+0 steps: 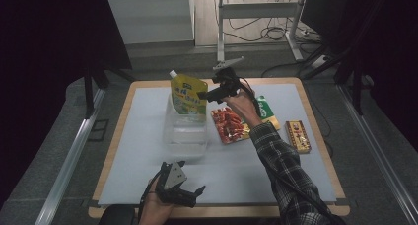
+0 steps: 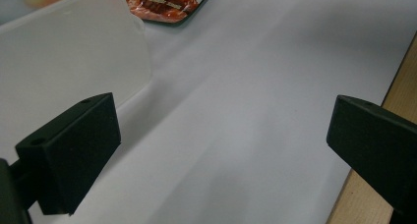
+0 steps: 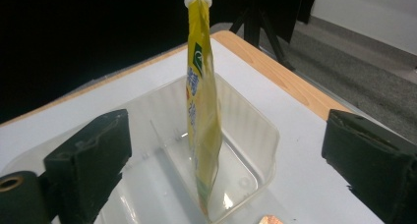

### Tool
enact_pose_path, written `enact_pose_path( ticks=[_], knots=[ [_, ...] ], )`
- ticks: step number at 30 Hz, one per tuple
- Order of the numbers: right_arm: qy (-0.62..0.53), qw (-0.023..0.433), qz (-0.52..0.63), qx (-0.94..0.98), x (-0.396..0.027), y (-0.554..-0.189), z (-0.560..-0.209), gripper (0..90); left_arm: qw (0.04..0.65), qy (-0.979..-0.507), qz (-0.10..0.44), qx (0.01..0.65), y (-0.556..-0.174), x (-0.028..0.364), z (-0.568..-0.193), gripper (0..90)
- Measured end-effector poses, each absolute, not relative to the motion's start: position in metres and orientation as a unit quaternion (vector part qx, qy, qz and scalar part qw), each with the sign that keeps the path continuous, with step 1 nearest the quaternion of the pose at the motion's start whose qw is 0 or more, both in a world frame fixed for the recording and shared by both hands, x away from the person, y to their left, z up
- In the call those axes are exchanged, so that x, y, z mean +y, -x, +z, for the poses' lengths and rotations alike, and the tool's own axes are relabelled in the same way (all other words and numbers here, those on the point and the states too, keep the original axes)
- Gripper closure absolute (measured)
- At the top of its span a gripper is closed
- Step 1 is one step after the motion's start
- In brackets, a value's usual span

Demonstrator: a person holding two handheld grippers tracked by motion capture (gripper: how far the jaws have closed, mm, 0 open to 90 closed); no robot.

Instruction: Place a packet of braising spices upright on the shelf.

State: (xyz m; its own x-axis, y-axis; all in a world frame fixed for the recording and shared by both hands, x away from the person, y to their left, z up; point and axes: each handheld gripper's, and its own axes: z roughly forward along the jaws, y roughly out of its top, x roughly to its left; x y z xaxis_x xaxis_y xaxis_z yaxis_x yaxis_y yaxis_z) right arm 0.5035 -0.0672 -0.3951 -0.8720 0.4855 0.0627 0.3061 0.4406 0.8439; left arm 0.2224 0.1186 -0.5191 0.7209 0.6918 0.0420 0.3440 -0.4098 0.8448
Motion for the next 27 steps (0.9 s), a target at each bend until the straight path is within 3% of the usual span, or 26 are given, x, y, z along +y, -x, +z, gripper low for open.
enact_pose_path(
  ticks=[27],
  knots=[
    [-0.265,0.103,0.422,0.861,-0.149,-0.457,-0.429,4.0,0.45,-0.82,0.19,0.298,-0.221,0.115,-0.52,0.0]
  ],
)
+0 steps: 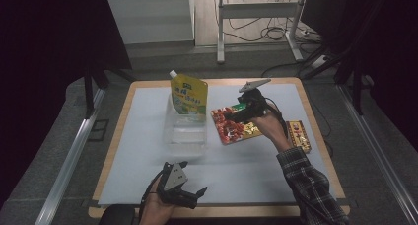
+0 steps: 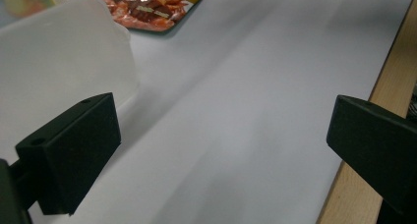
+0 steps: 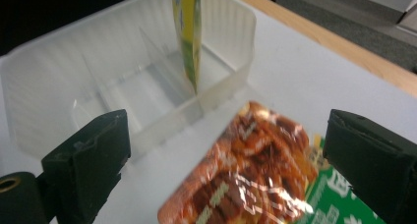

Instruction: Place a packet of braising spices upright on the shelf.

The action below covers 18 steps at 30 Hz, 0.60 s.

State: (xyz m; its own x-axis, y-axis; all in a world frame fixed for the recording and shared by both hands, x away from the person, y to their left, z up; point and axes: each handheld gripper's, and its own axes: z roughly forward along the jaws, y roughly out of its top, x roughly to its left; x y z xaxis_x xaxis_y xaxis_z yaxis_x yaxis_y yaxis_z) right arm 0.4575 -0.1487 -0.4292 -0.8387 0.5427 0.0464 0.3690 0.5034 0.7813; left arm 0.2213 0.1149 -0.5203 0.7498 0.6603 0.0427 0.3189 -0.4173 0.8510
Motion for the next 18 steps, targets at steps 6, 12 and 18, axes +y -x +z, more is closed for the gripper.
enact_pose_path(
  ticks=[6,12,18],
  knots=[
    [-0.268,0.105,0.42,0.86,-0.161,-0.448,-0.442,4.0,0.451,-0.82,0.189,0.297,-0.222,0.114,-0.521,0.0],
    [-0.275,0.103,0.429,0.854,-0.171,-0.44,-0.449,4.0,0.446,-0.825,0.189,0.292,-0.221,0.113,-0.52,0.0],
    [-0.279,0.115,0.419,0.856,-0.179,-0.437,-0.453,4.0,0.446,-0.823,0.193,0.294,-0.221,0.113,-0.52,0.0]
  ],
)
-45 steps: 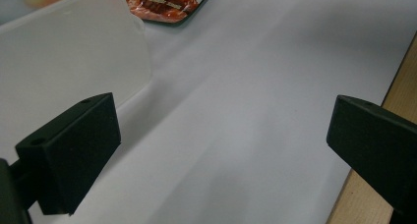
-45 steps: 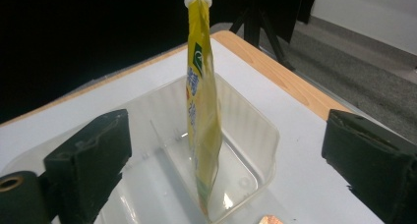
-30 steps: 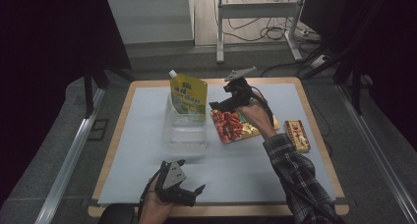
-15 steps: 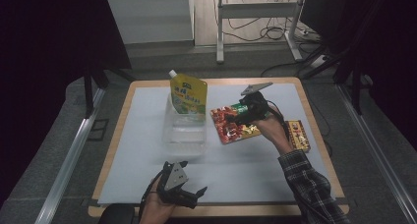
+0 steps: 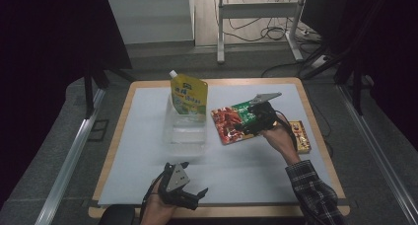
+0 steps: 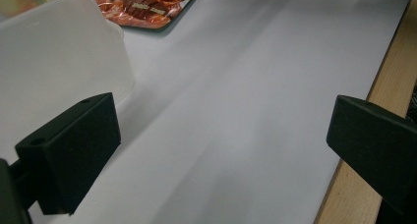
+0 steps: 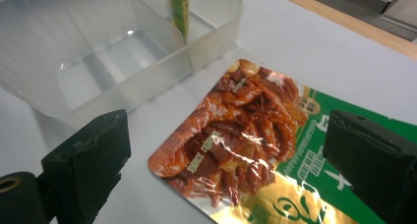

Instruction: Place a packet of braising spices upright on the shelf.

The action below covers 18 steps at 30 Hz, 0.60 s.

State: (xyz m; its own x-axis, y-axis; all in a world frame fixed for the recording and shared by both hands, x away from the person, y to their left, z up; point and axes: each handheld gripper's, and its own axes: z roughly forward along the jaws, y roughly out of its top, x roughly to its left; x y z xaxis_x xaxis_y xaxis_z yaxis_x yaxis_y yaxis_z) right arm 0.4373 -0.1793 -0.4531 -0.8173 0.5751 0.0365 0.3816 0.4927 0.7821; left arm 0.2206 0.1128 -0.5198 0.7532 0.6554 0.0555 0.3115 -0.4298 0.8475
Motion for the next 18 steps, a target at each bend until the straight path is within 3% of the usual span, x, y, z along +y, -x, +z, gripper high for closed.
enact_pose_path(
  ticks=[18],
  knots=[
    [-0.329,0.132,0.39,0.85,-0.219,-0.45,-0.479,3.8,0.447,-0.822,0.195,0.294,-0.221,0.114,-0.52,0.0]
  ],
)
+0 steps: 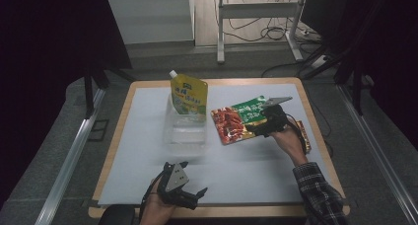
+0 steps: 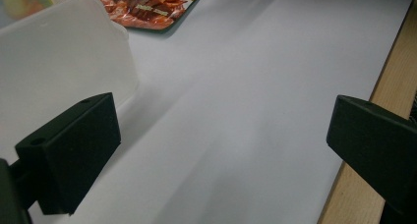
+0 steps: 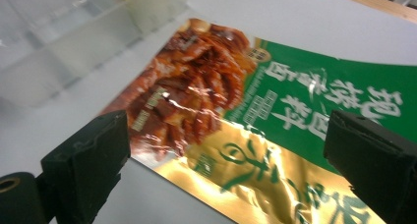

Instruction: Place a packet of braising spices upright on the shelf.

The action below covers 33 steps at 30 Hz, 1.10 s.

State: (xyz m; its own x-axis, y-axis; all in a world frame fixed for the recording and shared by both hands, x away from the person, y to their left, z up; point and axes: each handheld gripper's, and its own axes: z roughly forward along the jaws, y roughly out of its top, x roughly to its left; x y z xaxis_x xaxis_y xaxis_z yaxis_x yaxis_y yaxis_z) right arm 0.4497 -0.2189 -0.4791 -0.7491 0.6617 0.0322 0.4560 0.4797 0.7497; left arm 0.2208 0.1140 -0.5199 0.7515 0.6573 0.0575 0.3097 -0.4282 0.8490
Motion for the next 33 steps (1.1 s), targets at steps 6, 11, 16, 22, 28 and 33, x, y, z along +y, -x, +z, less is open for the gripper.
enact_pose_path(
  ticks=[6,11,16,22,28,33],
  knots=[
    [-0.354,0.142,0.374,0.846,-0.236,-0.457,-0.488,3.8,0.444,-0.824,0.195,0.291,-0.22,0.113,-0.52,0.0],
    [-0.372,0.145,0.36,0.843,-0.246,-0.462,-0.494,3.8,0.443,-0.825,0.195,0.29,-0.22,0.113,-0.52,0.0],
    [-0.39,0.141,0.343,0.843,-0.255,-0.467,-0.501,3.8,0.443,-0.827,0.194,0.288,-0.22,0.112,-0.521,0.0],
    [-0.414,0.134,0.328,0.839,-0.262,-0.471,-0.507,3.7,0.442,-0.827,0.194,0.288,-0.22,0.112,-0.521,0.0],
    [-0.434,0.118,0.318,0.835,-0.265,-0.474,-0.511,3.7,0.441,-0.829,0.193,0.285,-0.22,0.111,-0.521,0.0],
    [-0.451,0.099,0.303,0.834,-0.265,-0.477,-0.514,3.9,0.438,-0.832,0.193,0.282,-0.22,0.11,-0.521,0.0]
  ],
)
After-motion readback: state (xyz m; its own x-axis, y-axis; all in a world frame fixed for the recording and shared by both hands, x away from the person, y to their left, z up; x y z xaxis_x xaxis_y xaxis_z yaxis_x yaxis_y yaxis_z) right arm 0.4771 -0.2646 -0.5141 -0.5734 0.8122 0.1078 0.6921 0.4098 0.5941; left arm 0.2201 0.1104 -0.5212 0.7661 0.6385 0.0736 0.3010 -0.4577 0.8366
